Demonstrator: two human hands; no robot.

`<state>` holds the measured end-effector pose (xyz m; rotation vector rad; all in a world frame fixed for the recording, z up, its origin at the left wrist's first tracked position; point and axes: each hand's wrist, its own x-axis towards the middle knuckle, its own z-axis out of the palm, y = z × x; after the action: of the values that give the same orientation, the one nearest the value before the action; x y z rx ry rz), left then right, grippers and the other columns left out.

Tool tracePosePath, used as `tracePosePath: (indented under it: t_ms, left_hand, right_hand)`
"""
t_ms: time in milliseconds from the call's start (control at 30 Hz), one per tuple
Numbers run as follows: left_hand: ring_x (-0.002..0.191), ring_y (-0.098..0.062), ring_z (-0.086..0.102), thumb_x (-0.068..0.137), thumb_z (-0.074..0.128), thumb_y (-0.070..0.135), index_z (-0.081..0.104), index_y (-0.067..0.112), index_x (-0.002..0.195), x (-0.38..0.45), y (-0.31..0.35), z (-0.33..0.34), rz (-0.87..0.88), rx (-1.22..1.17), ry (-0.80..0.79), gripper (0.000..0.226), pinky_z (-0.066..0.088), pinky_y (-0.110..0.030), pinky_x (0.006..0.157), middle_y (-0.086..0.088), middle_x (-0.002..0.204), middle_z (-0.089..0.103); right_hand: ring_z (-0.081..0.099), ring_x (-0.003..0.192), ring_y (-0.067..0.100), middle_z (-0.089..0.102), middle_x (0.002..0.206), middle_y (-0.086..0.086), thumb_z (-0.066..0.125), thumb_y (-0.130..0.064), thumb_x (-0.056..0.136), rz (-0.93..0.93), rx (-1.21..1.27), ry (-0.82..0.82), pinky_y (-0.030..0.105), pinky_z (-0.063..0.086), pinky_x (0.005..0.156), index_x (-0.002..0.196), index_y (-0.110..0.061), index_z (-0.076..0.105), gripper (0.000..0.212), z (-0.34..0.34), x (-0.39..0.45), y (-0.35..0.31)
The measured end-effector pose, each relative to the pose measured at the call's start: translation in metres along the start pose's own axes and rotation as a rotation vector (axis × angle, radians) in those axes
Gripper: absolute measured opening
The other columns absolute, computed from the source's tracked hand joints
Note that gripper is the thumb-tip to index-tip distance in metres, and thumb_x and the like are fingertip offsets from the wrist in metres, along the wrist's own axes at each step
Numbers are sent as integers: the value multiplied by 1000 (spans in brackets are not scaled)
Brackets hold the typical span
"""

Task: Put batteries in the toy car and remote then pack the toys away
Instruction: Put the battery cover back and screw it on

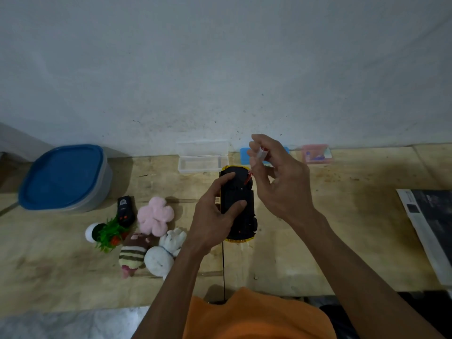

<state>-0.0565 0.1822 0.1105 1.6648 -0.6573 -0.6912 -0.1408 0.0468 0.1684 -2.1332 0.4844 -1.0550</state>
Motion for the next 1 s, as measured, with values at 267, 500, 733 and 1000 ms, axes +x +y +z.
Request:
tracePosePath:
  t_ms: [267, 500, 733, 1000]
  left_hand:
    - [106, -5, 66, 89, 75, 17, 52, 37, 136, 0, -8, 0, 1, 15, 3, 57, 63, -39, 81, 11, 126, 61]
    - [103, -3, 67, 89, 75, 15, 53, 38, 136, -2, -11, 3, -8, -33, -8, 57, 63, -37, 82, 9, 125, 62]
    - [107, -3, 65, 92, 72, 21, 33, 50, 148, -4, -11, 0, -61, -120, -21, 74, 62, -38, 85, 14, 131, 58]
    - [104, -35, 66, 93, 62, 50, 51, 20, 143, -14, -35, -4, -401, -684, -48, 59, 55, -47, 86, -17, 127, 64]
  right_hand:
    - [70, 70, 19, 73, 84, 7, 80, -26, 83, 10, -83, 99, 33, 60, 65, 111, -5, 69, 37, 3, -1, 8]
    - [73, 81, 17, 74, 92, 7, 75, -19, 88, 48, -41, 55, 23, 59, 75, 125, -9, 64, 40, 5, -5, 3]
    - [74, 83, 13, 73, 93, 2, 73, -23, 89, 298, 146, 197, 37, 63, 76, 130, -15, 60, 44, 1, -10, 0]
    - [76, 79, 18, 75, 95, 6, 73, -12, 88, 533, 345, 364, 43, 63, 76, 126, -12, 60, 39, -16, -21, -13]
